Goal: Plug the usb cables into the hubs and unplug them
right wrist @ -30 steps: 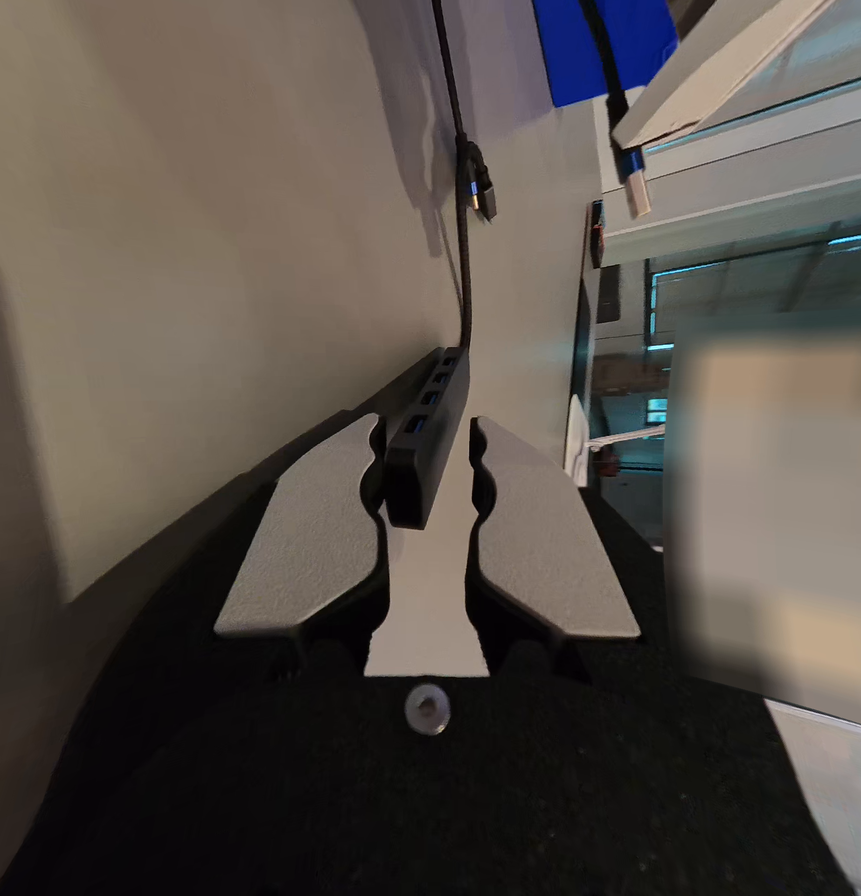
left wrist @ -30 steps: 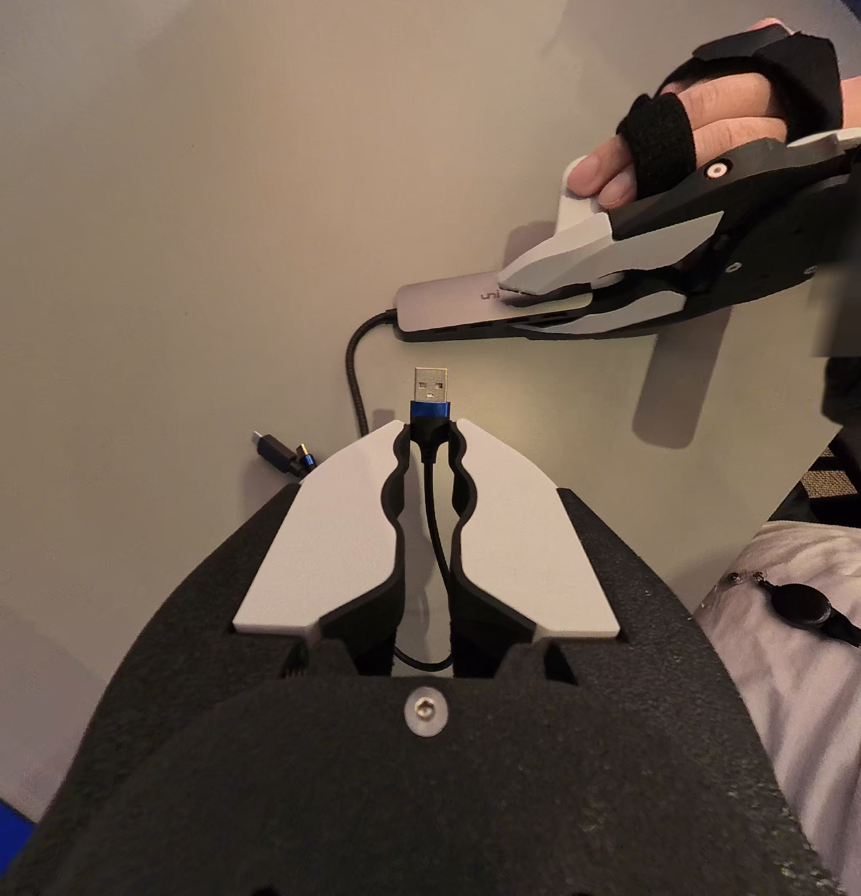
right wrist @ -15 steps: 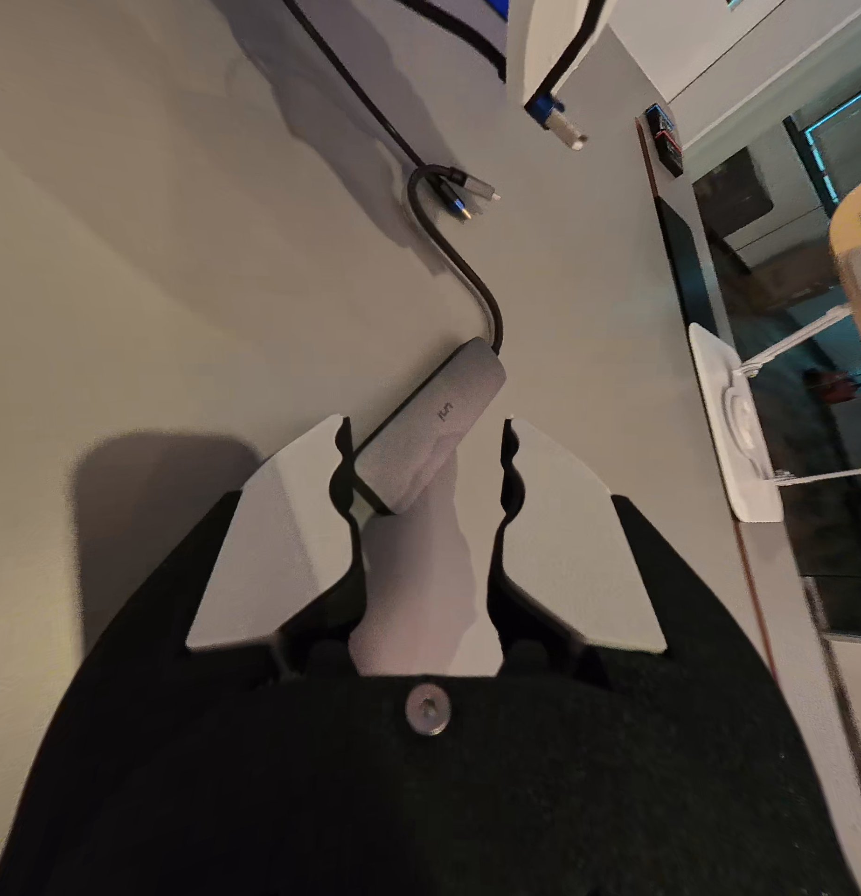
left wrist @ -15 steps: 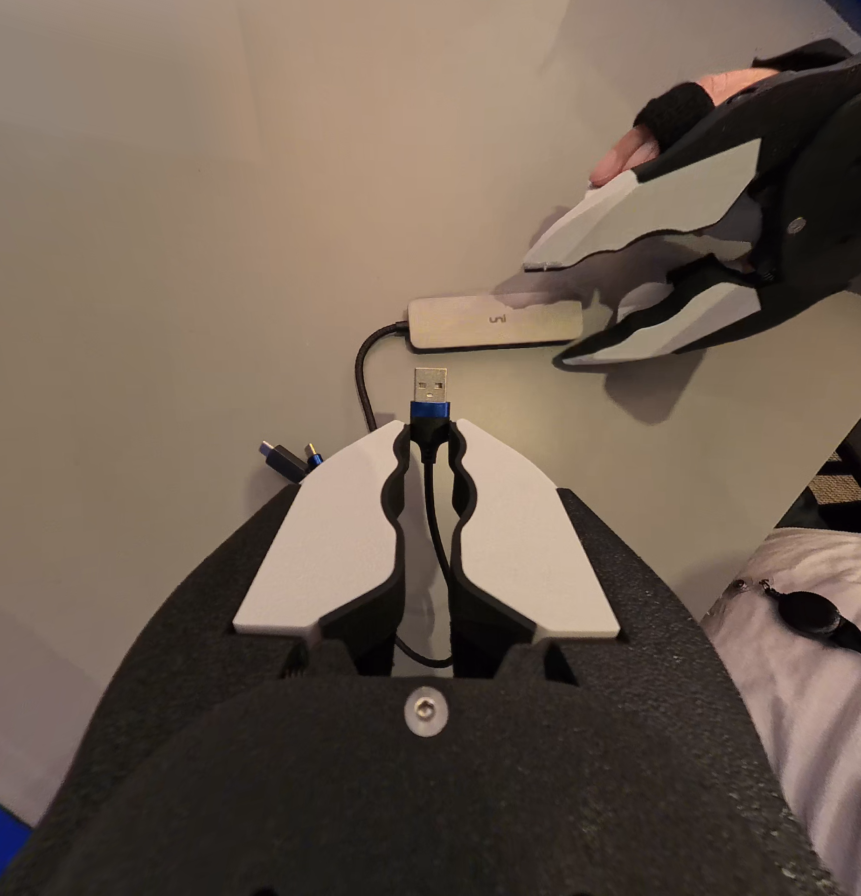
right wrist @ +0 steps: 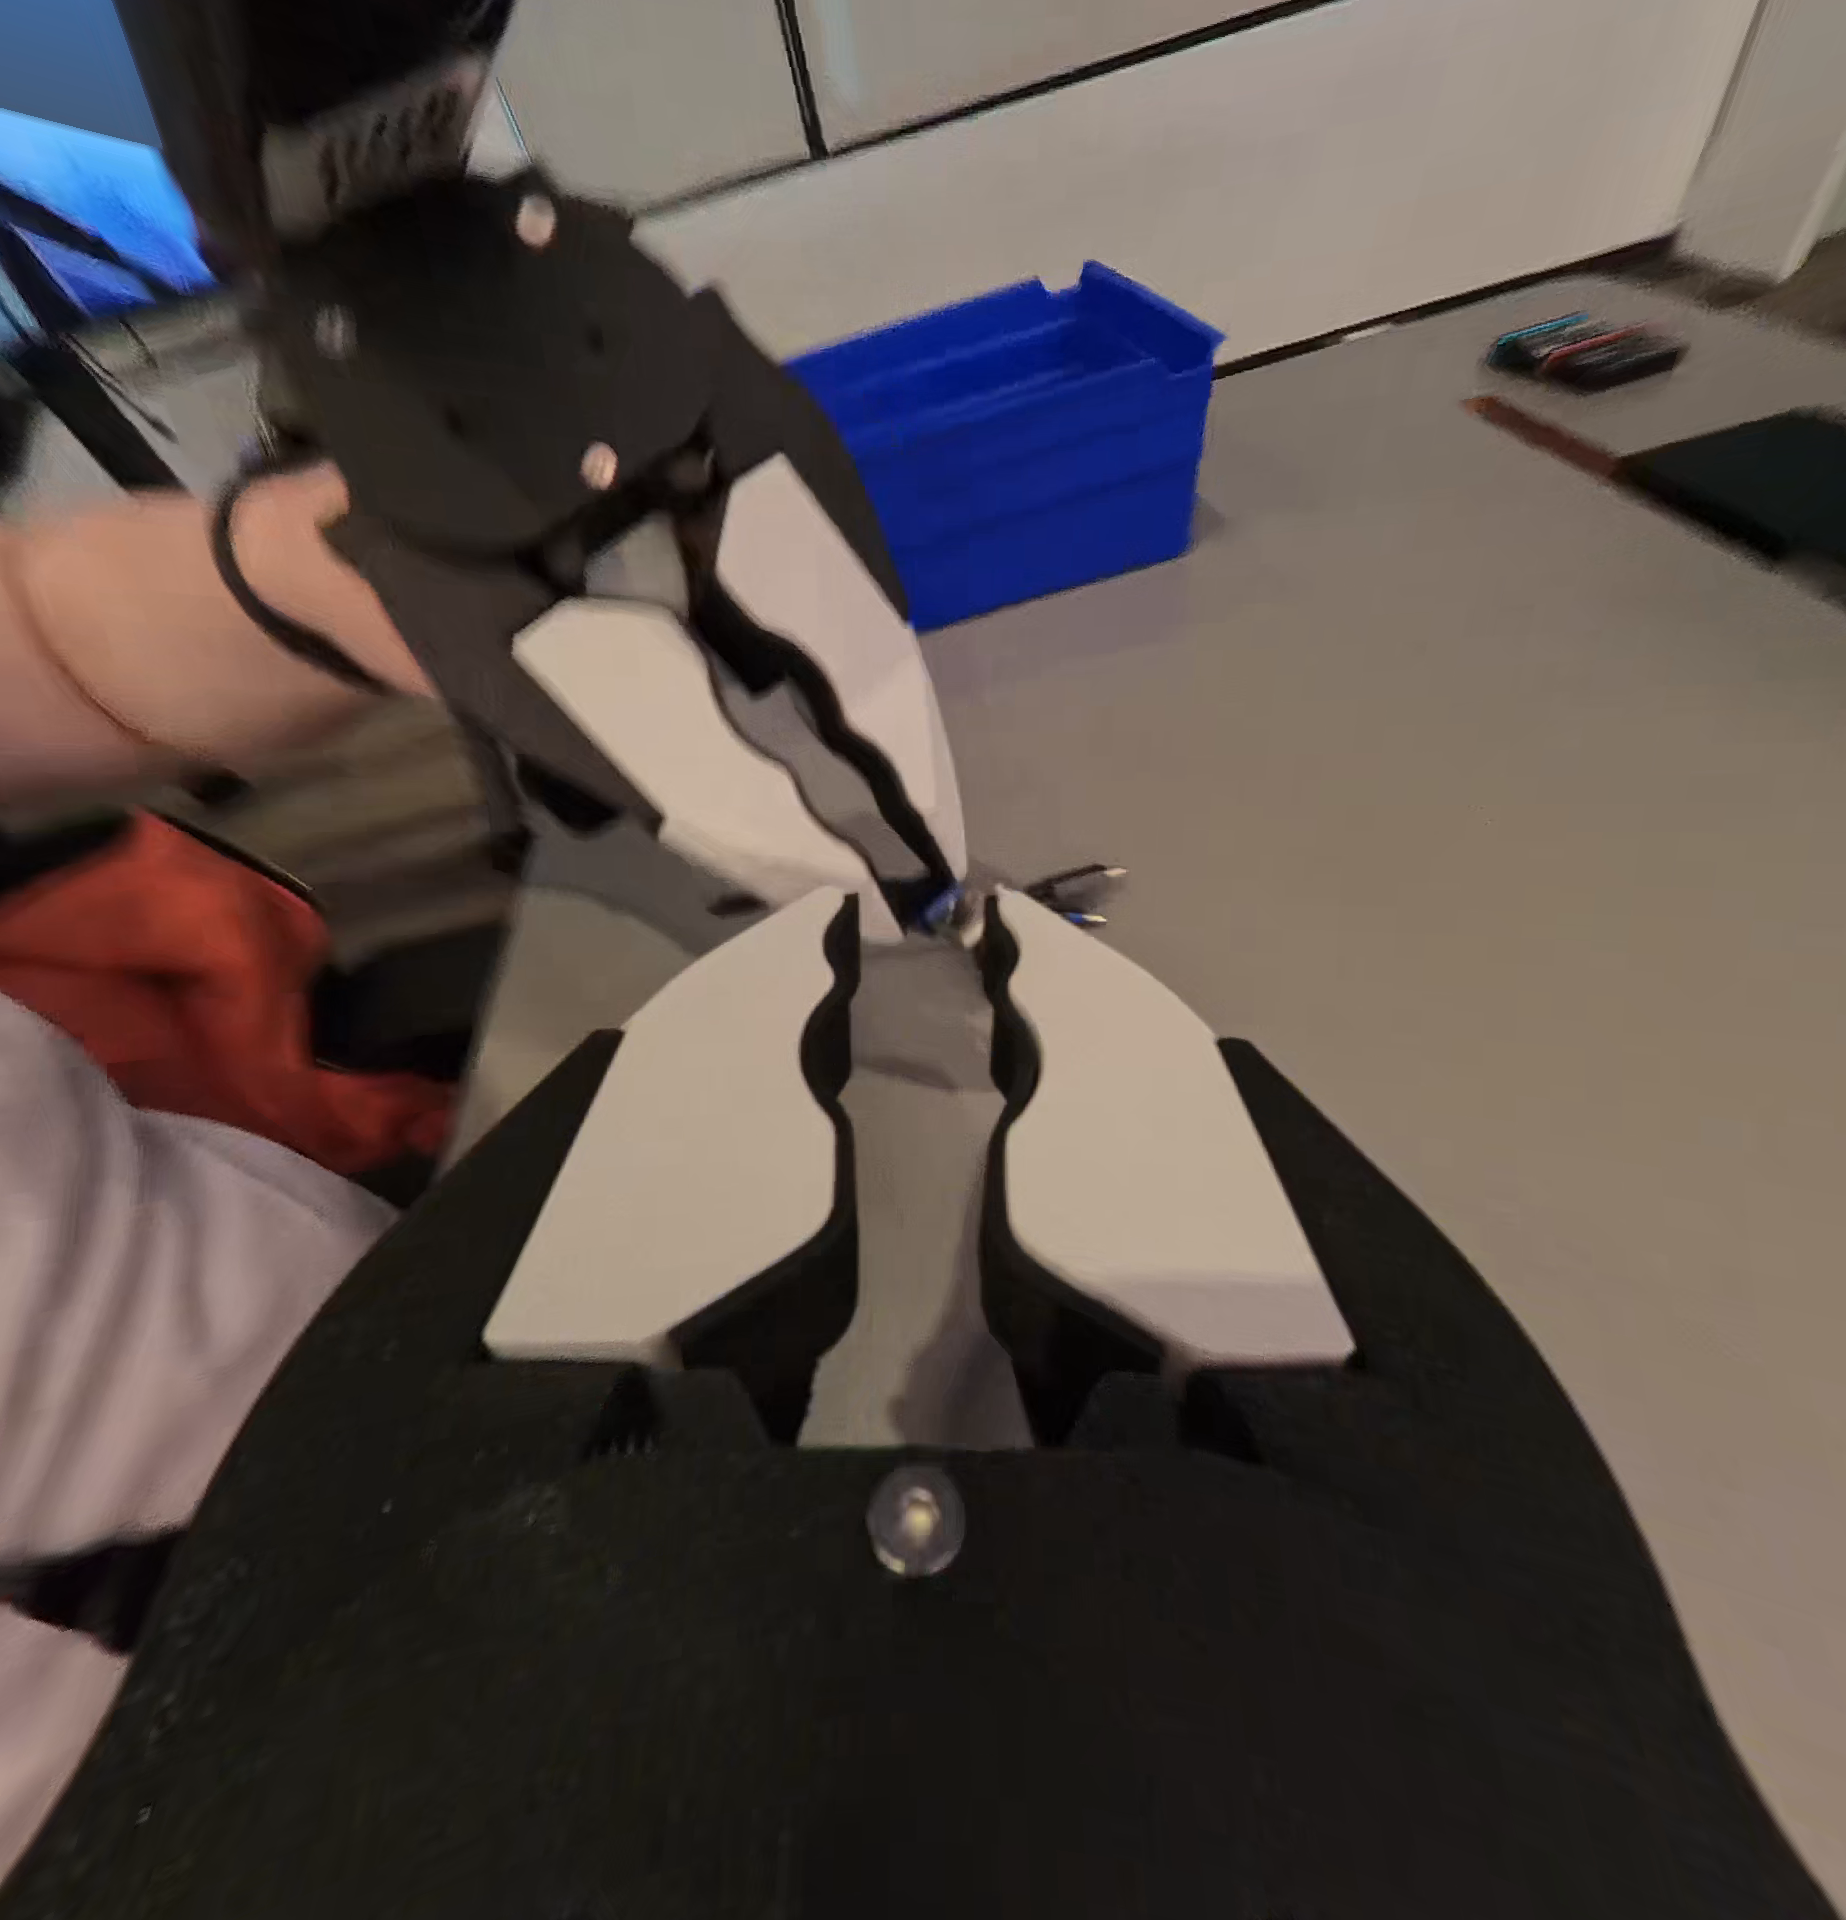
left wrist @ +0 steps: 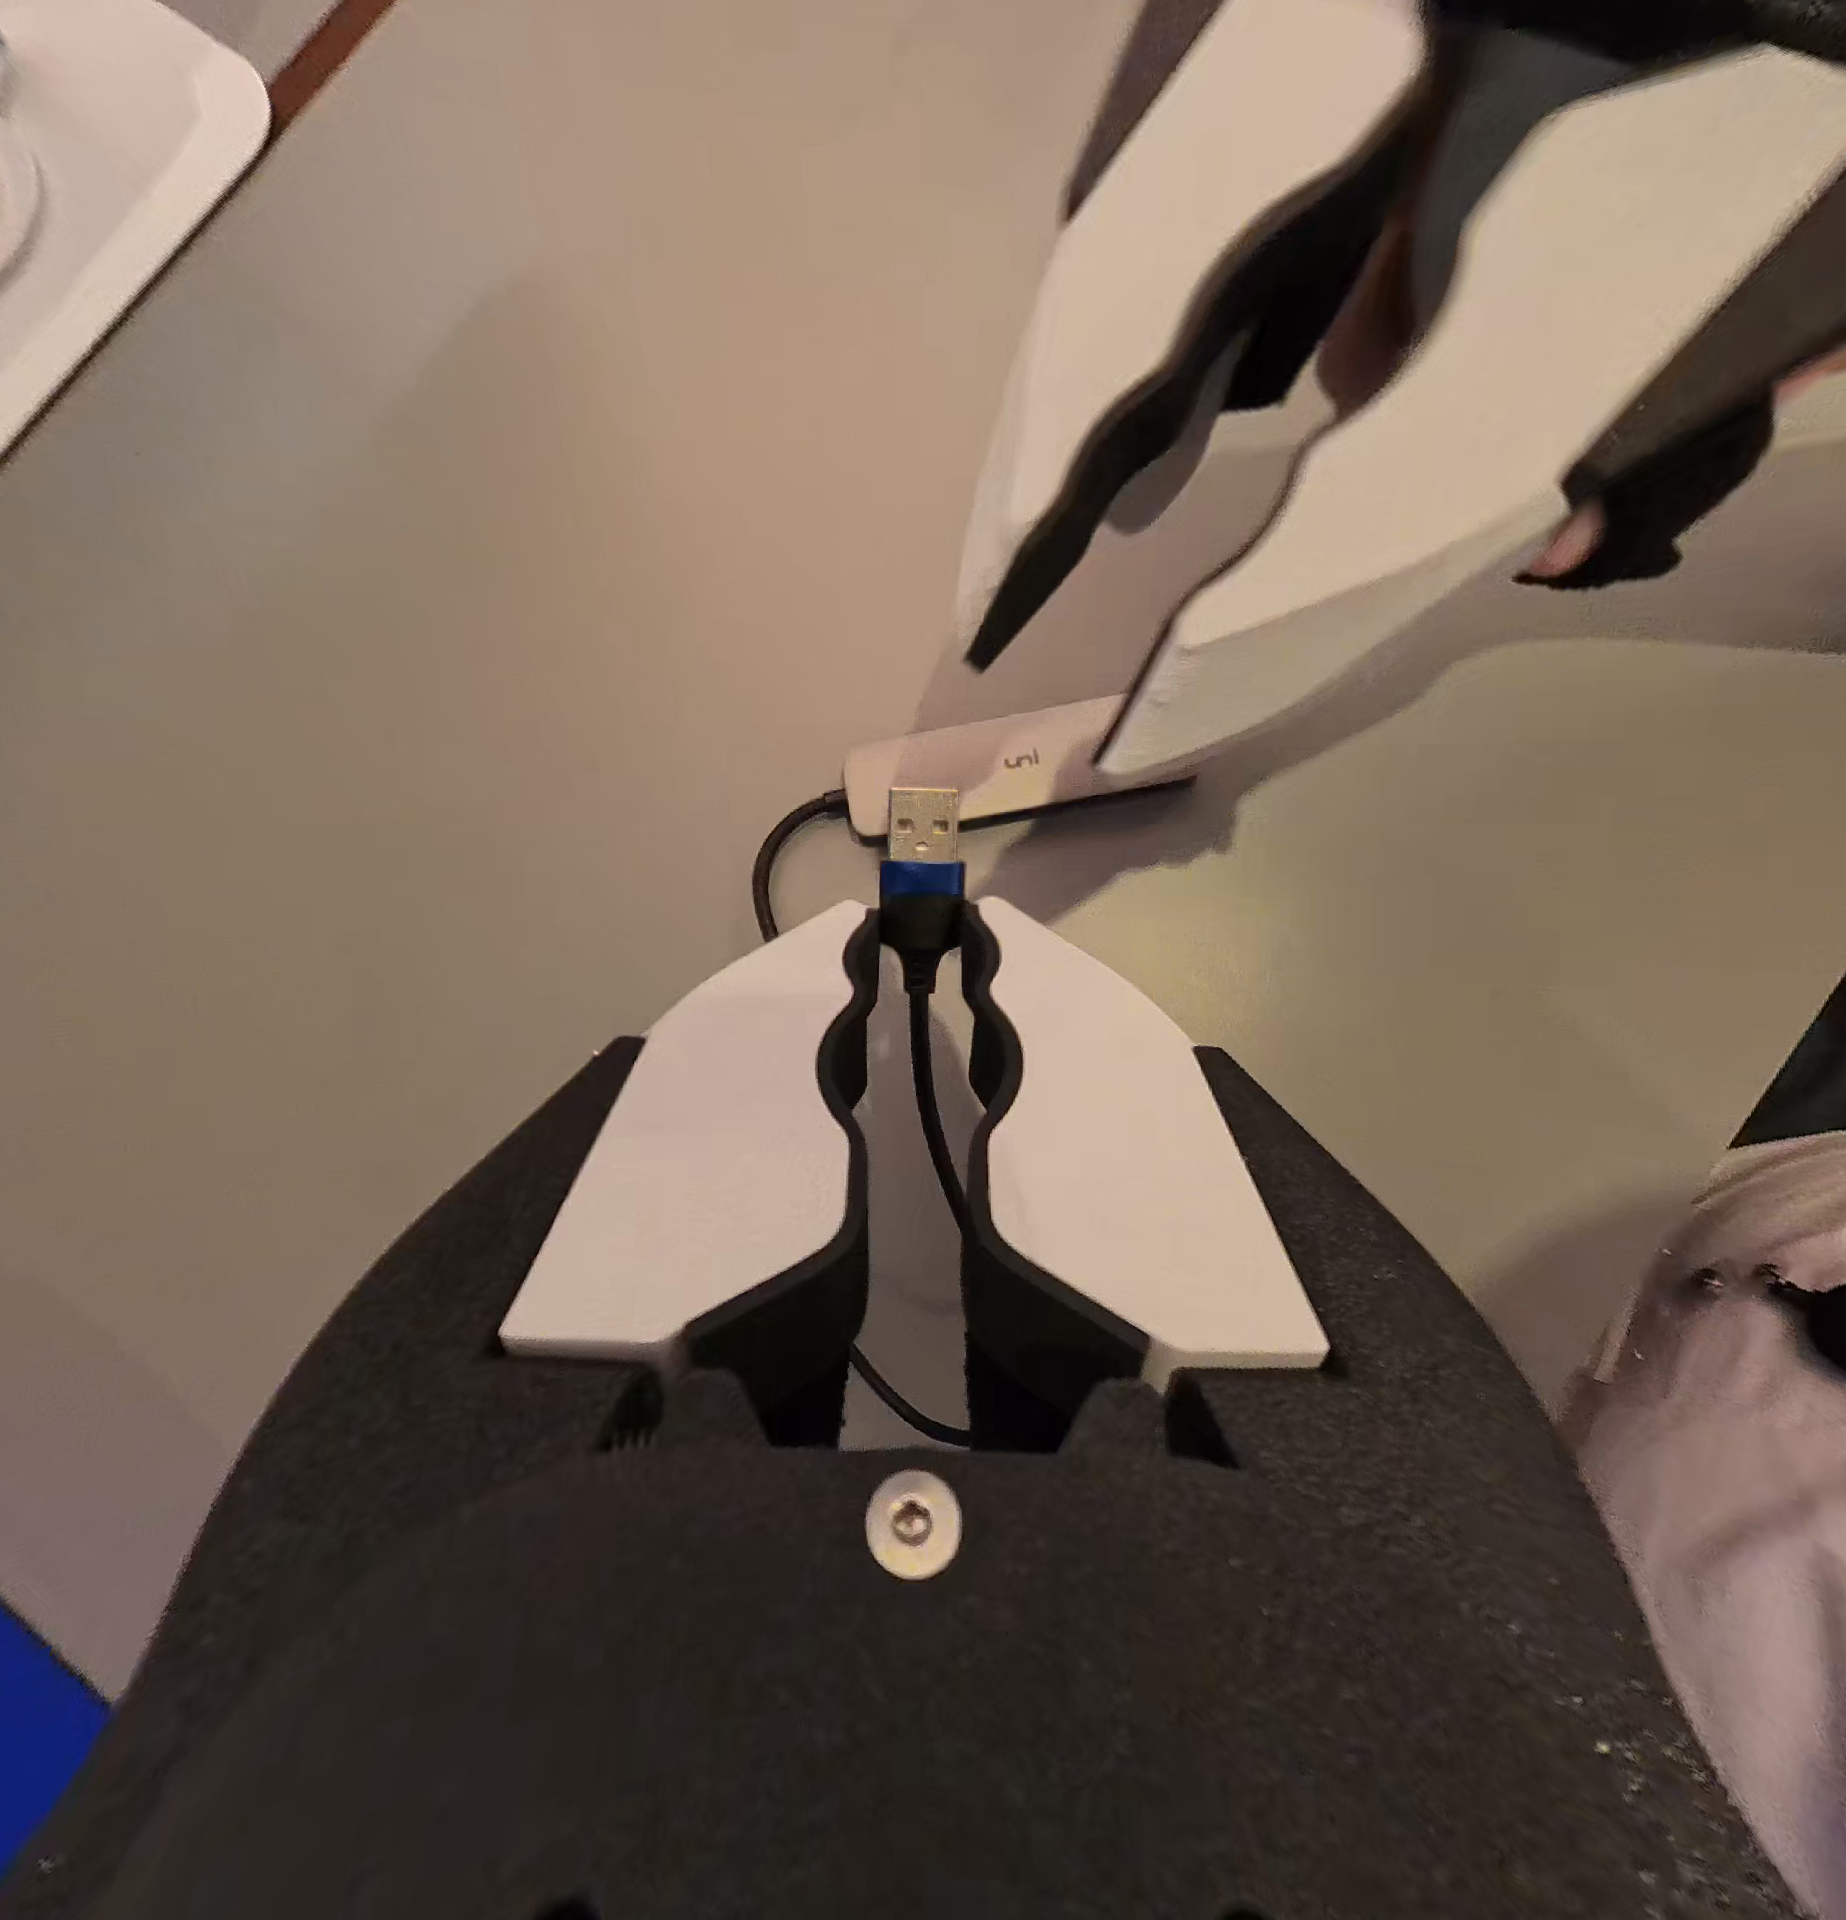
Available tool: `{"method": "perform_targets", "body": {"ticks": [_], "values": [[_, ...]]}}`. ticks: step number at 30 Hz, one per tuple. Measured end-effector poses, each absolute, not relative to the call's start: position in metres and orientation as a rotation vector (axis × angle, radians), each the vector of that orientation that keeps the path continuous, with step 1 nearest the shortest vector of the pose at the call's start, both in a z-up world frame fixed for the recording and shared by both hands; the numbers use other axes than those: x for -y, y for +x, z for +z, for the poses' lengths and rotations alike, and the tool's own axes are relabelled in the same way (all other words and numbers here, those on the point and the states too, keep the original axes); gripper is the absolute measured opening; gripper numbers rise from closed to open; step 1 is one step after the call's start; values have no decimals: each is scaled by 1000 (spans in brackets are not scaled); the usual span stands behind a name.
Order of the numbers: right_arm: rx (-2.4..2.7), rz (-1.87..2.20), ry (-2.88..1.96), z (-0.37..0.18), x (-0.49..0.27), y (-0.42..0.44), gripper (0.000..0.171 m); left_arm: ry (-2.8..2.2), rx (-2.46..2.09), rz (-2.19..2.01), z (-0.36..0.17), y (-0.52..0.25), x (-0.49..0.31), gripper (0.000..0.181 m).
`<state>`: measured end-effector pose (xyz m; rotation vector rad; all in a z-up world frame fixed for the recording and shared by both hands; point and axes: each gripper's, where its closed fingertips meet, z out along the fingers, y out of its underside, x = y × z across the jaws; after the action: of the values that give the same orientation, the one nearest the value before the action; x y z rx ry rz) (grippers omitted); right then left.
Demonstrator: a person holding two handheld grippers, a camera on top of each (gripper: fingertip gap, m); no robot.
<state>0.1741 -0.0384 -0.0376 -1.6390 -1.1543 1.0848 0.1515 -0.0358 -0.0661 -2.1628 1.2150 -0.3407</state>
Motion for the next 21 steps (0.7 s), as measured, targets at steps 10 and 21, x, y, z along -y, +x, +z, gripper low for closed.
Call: {"method": "perform_targets", "body": {"ticks": [10, 21], "values": [[918, 1473, -1951, -44, 26, 163, 28, -2090, -1217, -305, -57, 157, 35, 15], [890, 1651, -1993, -47, 35, 157, 9, -2029, -1246, -289, -53, 162, 35, 15]]}}
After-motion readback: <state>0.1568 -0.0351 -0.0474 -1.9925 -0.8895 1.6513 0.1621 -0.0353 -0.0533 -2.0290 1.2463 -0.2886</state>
